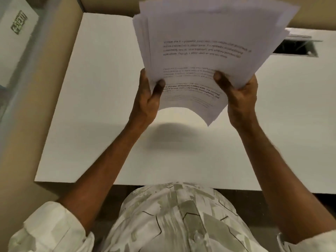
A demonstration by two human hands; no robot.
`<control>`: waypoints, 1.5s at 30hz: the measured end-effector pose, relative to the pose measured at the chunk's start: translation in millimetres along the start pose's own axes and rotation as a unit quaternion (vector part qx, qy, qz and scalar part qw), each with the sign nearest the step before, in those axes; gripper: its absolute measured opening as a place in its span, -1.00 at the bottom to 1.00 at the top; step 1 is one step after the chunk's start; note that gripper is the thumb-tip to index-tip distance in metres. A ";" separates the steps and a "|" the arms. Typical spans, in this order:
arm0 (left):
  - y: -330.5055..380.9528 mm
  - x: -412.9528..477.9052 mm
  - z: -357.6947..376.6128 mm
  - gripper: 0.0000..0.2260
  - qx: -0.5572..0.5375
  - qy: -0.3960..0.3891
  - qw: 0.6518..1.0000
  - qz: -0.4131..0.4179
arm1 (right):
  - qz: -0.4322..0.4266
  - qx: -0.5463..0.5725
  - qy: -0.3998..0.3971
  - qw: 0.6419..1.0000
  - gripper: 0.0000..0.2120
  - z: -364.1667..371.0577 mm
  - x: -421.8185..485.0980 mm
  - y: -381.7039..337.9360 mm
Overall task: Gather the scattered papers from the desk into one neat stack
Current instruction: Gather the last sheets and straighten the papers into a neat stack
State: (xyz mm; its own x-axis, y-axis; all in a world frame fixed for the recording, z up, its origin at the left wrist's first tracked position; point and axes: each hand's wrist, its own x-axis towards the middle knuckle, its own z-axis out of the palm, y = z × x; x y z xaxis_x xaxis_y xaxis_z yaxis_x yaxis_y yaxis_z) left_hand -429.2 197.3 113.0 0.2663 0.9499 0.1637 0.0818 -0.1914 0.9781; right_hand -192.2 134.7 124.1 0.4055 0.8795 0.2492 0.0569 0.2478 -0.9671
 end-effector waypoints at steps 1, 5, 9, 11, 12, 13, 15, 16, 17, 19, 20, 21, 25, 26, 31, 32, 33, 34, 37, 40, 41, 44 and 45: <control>-1.0 -1.5 -1.0 -0.69 0.010 -0.008 1.000 0.003 | 0.017 -0.015 0.003 1.000 -0.59 -0.3 -7.2 3.4; -32.6 -21.0 2.2 -0.62 0.046 -0.050 0.997 -0.033 | 0.124 -0.063 -0.023 0.990 -0.59 1.6 -48.3 34.6; -44.9 -37.9 9.2 -0.64 0.059 -0.034 0.996 -0.056 | 0.130 -0.088 -0.005 0.988 -0.66 4.4 -56.1 44.5; -40.1 -44.1 11.4 -0.63 0.050 -0.009 0.997 -0.052 | 0.122 -0.080 0.022 0.989 -0.69 6.8 -55.0 38.3; -36.9 -47.3 12.4 -0.64 0.043 0.004 0.998 -0.052 | 0.115 -0.076 0.031 0.990 -0.69 6.9 -55.1 33.9; -34.3 -50.8 13.1 -0.65 0.035 0.013 0.998 -0.049 | 0.105 -0.072 0.035 0.991 -0.69 6.4 -55.8 29.6; -32.6 -60.2 14.8 -0.66 0.027 0.018 0.999 -0.039 | 0.091 -0.068 0.029 0.993 -0.70 1.4 -59.8 25.9; -33.6 -65.4 16.4 -0.65 0.030 0.011 0.999 -0.042 | 0.092 -0.071 0.020 0.993 -0.71 -2.2 -63.6 27.6; -35.2 -70.0 19.2 -0.64 0.036 -0.002 0.998 -0.052 | 0.102 -0.078 0.005 0.992 -0.71 -5.4 -68.6 31.3; -40.0 -77.4 28.5 -0.64 0.046 -0.027 0.995 -0.081 | 0.140 -0.096 -0.031 0.985 -0.71 -10.5 -80.2 40.5; -41.1 -79.3 33.7 -0.64 0.047 -0.025 0.994 -0.090 | 0.151 -0.109 -0.043 0.982 -0.71 -13.1 -84.6 44.0; -40.3 -79.7 38.3 -0.64 0.049 -0.014 0.995 -0.091 | 0.151 -0.120 -0.050 0.980 -0.71 -15.6 -86.4 45.1; -30.0 -77.9 50.6 -0.68 0.055 0.054 0.995 -0.056 | 0.109 -0.097 -0.054 0.988 -0.64 -31.6 -75.9 34.0; -30.3 -79.0 53.6 -0.68 0.057 0.055 0.996 -0.052 | 0.098 -0.092 -0.054 0.989 -0.63 -36.3 -75.4 35.8; -46.6 -83.5 76.7 -0.66 0.075 0.026 0.991 -0.104 | 0.199 -0.120 -0.074 0.970 -0.76 -52.9 -81.8 69.8; -47.0 -82.8 80.7 -0.67 0.082 0.040 0.991 -0.100 | 0.198 -0.104 -0.074 0.972 -0.75 -56.7 -80.0 72.1; -46.7 -82.1 84.7 -0.69 0.083 0.055 0.990 -0.102 | 0.194 -0.083 -0.071 0.975 -0.75 -59.4 -77.7 72.3; -46.4 -81.5 88.7 -0.69 0.080 0.064 0.989 -0.110 | 0.189 -0.068 -0.071 0.977 -0.74 -61.4 -75.6 71.9; -49.5 -83.4 100.0 -0.68 0.075 0.064 0.984 -0.146 | 0.217 -0.077 -0.074 0.970 -0.75 -66.6 -77.0 79.3; -50.1 -82.5 107.8 -0.69 0.040 0.100 0.974 -0.200 | 0.247 -0.098 -0.057 0.962 -0.86 -73.4 -72.2 81.7; -48.2 -83.0 110.0 -0.71 0.011 0.116 0.970 -0.214 | 0.246 -0.096 -0.042 0.964 -0.91 -77.3 -68.4 78.8; -42.2 -83.4 119.5 -0.70 -0.136 0.180 0.934 -0.276 | 0.258 -0.061 0.045 0.963 -0.83 -93.0 -57.2 69.0; -40.3 -83.3 125.1 -0.68 -0.184 0.204 0.915 -0.296 | 0.299 -0.013 0.053 0.953 -0.80 -95.4 -57.6 67.1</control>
State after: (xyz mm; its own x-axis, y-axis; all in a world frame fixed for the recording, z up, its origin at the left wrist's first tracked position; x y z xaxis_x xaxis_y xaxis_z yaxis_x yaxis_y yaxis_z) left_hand -334.5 94.9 43.9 -0.1067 0.8882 -0.4470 -0.2521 0.4107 0.8762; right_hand -124.7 61.8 40.1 0.4616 0.8144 -0.3516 -0.1912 -0.2956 -0.9360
